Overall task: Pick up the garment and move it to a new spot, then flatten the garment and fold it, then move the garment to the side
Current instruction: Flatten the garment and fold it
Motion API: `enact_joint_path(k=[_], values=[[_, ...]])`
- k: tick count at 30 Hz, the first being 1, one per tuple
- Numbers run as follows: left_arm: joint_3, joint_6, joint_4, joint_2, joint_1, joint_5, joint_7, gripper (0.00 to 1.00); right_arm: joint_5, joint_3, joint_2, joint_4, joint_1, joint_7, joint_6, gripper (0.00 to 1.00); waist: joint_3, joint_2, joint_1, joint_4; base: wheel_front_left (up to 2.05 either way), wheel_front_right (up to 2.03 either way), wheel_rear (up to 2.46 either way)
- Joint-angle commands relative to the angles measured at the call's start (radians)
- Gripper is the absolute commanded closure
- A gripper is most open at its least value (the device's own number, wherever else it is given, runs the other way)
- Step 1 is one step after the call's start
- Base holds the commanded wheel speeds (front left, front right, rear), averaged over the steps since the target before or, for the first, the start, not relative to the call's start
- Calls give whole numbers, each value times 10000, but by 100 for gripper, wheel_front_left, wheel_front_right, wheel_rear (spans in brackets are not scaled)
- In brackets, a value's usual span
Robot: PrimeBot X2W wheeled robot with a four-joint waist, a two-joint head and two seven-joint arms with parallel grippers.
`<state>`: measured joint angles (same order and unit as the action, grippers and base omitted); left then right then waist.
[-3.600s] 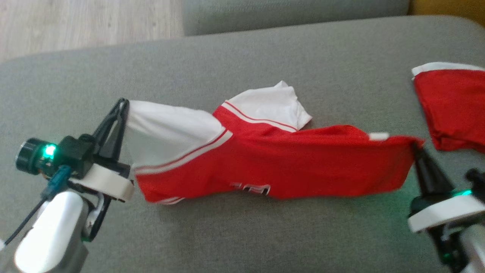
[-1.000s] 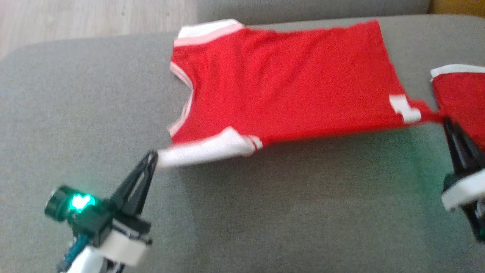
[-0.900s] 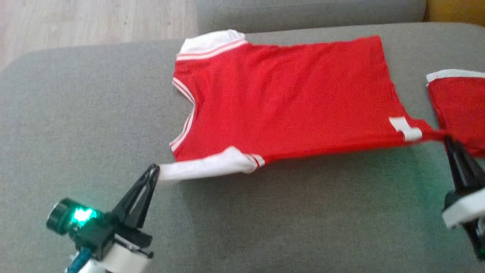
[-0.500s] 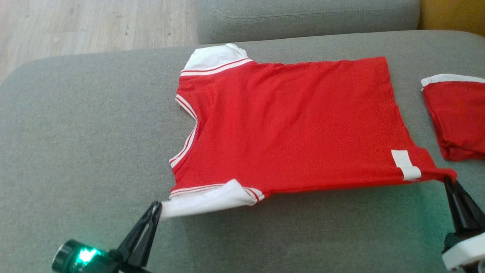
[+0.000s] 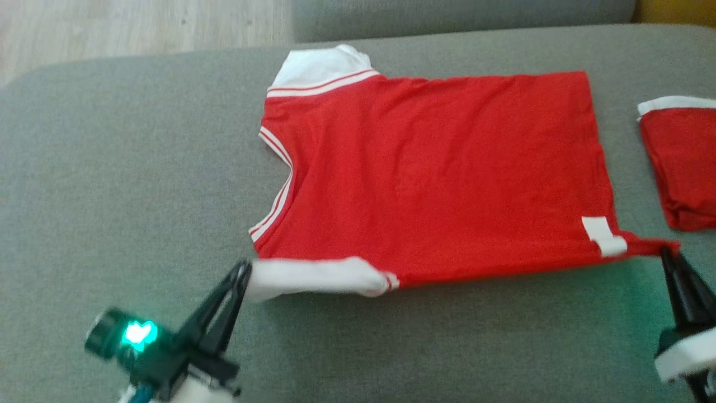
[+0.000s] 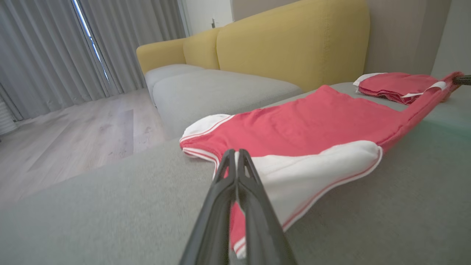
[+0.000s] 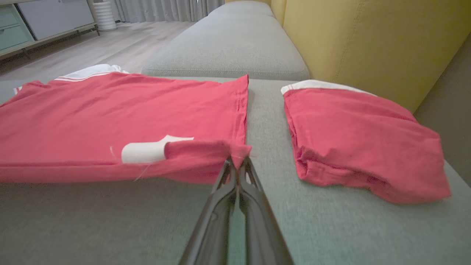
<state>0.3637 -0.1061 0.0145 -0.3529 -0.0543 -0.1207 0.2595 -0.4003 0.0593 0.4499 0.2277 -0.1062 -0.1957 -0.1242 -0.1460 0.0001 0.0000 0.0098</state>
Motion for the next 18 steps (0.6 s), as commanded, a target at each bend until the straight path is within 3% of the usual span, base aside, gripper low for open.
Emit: enact_joint_path(k=[1,18], values=[[-289,-44,-231,-59,852,86,22,100,85,78,299,-202,548,4,-65,100,-241,-1,0,37,0,0,0],[457,-234,1766,-289,6076,677,22,100,-8,888,460,1221,3879,539,-65,100,-2071,-1,0,26,0,0,0]])
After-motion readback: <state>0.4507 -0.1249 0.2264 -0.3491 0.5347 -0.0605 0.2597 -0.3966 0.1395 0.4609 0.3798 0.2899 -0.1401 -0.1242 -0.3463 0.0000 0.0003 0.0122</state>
